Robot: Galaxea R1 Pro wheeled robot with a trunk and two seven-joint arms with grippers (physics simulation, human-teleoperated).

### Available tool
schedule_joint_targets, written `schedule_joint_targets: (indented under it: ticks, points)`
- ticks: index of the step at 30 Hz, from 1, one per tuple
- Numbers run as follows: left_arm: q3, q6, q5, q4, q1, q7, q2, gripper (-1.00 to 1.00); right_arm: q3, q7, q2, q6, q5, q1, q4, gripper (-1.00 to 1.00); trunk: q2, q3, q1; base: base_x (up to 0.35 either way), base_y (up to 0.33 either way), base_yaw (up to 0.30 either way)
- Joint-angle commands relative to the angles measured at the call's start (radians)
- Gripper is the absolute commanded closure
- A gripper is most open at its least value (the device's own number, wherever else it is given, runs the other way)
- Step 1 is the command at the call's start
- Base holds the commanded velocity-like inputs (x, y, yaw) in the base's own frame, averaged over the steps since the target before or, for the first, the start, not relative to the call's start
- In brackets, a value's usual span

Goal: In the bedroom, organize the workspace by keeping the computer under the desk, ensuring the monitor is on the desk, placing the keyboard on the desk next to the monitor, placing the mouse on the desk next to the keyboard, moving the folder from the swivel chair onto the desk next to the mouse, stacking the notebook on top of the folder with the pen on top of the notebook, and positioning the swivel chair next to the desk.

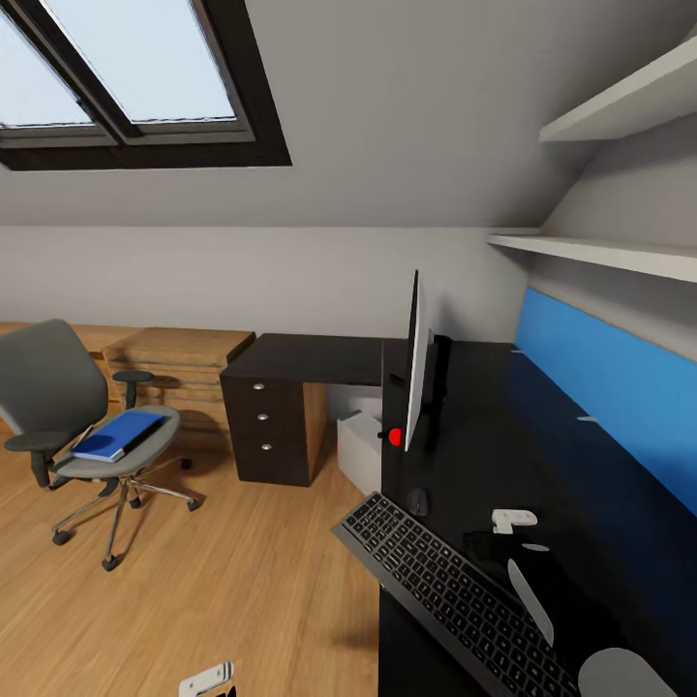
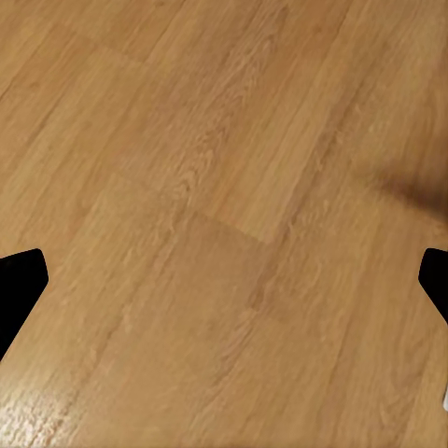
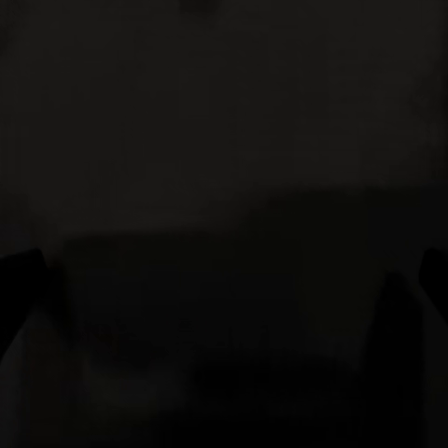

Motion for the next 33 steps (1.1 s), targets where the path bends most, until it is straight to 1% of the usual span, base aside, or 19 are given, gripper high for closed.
schedule_joint_targets:
  ticks: [1,9,16,21,33]
  points:
    - [0.005,-0.003,0.002,0.001,-0.001,0.0,0.0,-1.0,0.004,-0.006,-0.002,0.007,0.0,0.0,0.07,-1.0,0.0,-0.001,0.0,0.0,0.0,0.0]
    - [0.003,-0.003,0.002,0.001,-0.001,0.0,0.001,-1.0,0.004,-0.006,-0.003,0.007,0.0,0.0,0.07,-1.0,0.0,-0.001,0.0,0.0,0.0,0.0]
    - [0.004,-0.003,0.003,0.001,-0.001,-0.001,0.014,-1.0,0.004,-0.006,-0.002,0.007,0.0,0.0,0.07,-1.0,0.0,-0.001,0.0,0.0,0.0,0.0]
    - [0.005,-0.003,0.003,0.001,-0.001,-0.001,0.018,-1.0,0.005,-0.006,-0.002,0.007,0.0,0.0,0.07,-1.0,0.0,-0.001,0.0,-0.008,0.006,0.0]
    - [0.005,-0.002,0.003,0.001,-0.001,-0.001,0.02,-1.0,0.008,-0.006,-0.002,0.007,0.0,0.0,0.07,-1.0,0.0,-0.001,0.0,-0.139,0.118,0.0]
